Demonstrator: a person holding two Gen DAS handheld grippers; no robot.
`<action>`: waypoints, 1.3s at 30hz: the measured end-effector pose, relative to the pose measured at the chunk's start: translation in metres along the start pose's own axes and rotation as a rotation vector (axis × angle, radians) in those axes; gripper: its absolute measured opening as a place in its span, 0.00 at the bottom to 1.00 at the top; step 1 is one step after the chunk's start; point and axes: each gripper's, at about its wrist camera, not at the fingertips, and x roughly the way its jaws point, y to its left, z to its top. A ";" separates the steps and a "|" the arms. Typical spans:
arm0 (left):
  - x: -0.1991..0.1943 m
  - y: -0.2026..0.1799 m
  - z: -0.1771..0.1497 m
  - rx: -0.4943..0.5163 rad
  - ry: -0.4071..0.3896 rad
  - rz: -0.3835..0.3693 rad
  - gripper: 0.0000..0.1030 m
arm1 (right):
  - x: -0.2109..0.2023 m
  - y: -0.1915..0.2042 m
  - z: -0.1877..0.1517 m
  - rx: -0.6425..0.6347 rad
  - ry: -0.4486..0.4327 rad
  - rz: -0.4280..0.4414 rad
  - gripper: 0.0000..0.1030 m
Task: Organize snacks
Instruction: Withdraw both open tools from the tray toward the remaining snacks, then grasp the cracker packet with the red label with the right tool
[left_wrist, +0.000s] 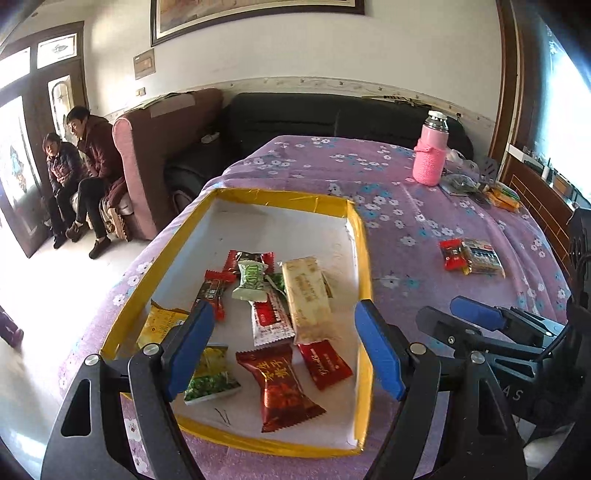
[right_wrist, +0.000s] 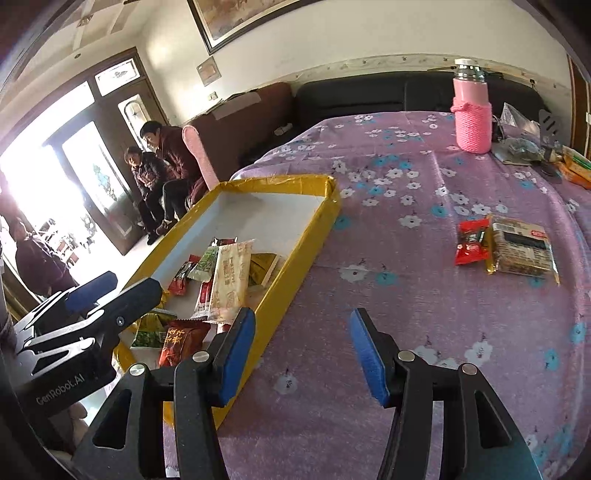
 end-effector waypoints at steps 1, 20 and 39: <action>-0.001 -0.001 -0.001 0.002 0.000 0.000 0.76 | -0.002 -0.002 0.000 0.003 -0.002 0.000 0.54; 0.003 -0.045 -0.008 0.092 0.041 -0.038 0.76 | -0.021 -0.051 -0.009 0.087 -0.016 -0.043 0.56; 0.028 -0.080 -0.019 0.010 0.224 -0.507 0.76 | -0.061 -0.205 0.022 0.271 -0.054 -0.278 0.59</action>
